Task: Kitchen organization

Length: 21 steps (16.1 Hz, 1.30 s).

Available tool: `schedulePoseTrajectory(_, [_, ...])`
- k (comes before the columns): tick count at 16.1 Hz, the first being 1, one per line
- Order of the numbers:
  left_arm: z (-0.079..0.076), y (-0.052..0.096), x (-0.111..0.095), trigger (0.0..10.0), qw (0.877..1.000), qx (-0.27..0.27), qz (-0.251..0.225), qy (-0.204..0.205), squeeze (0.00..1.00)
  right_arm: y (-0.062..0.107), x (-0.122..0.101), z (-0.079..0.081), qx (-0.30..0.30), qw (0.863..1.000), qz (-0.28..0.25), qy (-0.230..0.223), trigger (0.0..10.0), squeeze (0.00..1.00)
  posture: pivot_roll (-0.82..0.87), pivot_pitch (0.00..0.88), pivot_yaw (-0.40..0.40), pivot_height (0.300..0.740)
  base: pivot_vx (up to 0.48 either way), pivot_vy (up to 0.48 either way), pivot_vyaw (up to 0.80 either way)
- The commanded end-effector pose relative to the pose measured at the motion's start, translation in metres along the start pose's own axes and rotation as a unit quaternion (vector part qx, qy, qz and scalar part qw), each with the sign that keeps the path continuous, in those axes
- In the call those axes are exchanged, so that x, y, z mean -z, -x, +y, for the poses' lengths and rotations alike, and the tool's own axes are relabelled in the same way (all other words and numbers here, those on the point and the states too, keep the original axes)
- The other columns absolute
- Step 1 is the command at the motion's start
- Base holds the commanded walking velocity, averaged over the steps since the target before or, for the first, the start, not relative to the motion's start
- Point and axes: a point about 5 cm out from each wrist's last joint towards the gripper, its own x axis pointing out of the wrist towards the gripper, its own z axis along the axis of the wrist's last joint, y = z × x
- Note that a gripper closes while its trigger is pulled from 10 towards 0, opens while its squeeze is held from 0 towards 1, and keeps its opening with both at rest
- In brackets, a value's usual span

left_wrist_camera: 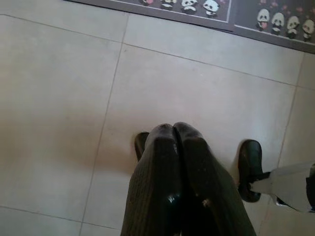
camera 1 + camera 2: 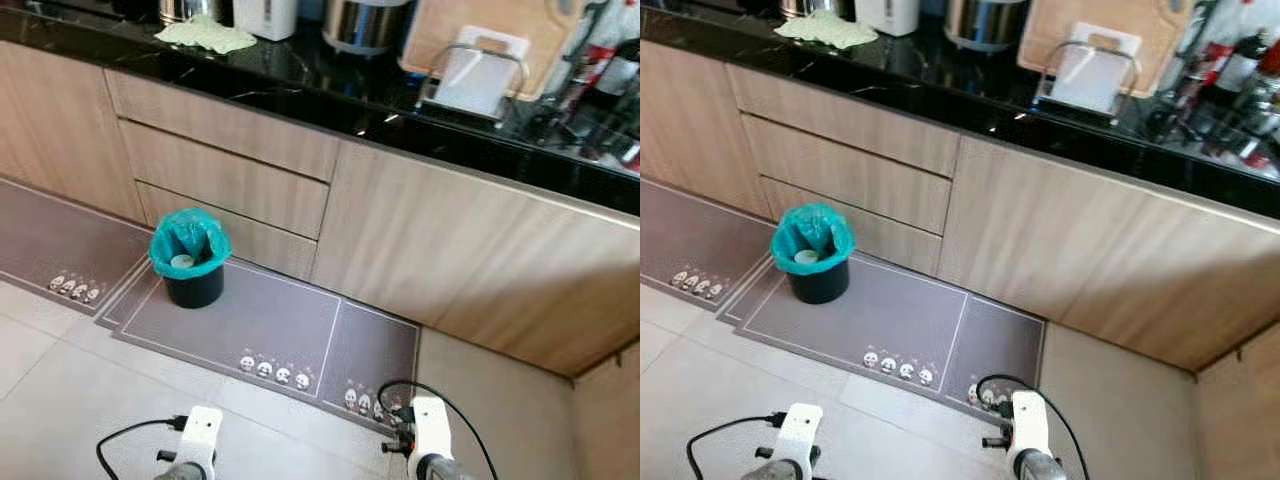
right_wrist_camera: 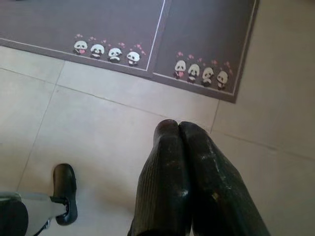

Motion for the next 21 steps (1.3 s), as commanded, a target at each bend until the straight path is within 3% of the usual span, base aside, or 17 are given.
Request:
schedulePoseTrajectory(1, [-0.005,0.0,0.002,10.0,1.0,0.007,0.005,0.003,0.0,0.001,0.002,-0.006,0.009,1.0,-0.001,-0.006,10.0,0.0,-0.04,0.062,-0.166,0.74,0.274,0.0,0.0])
schedulePoseTrajectory(10, [0.0,0.0,0.001,10.0,1.0,0.013,0.005,-0.016,0.0,0.0,0.002,0.001,0.011,1.0,-0.006,-0.023,10.0,0.0,-0.01,0.043,-0.12,0.74,0.274,0.0,0.0])
schedulePoseTrajectory(14, [0.002,0.0,0.001,10.0,0.999,0.018,0.007,-0.04,0.0,0.0,0.004,0.004,0.016,0.999,-0.008,-0.032,10.0,0.0,0.03,0.017,-0.063,0.74,0.267,0.0,0.0])
schedulePoseTrajectory(21, [0.014,0.001,0.002,10.0,0.998,0.008,0.012,-0.065,0.0,-0.001,0.007,0.02,0.022,0.998,-0.007,-0.067,10.0,0.0,0.07,0.0,0.017,0.74,0.0,0.0,0.0])
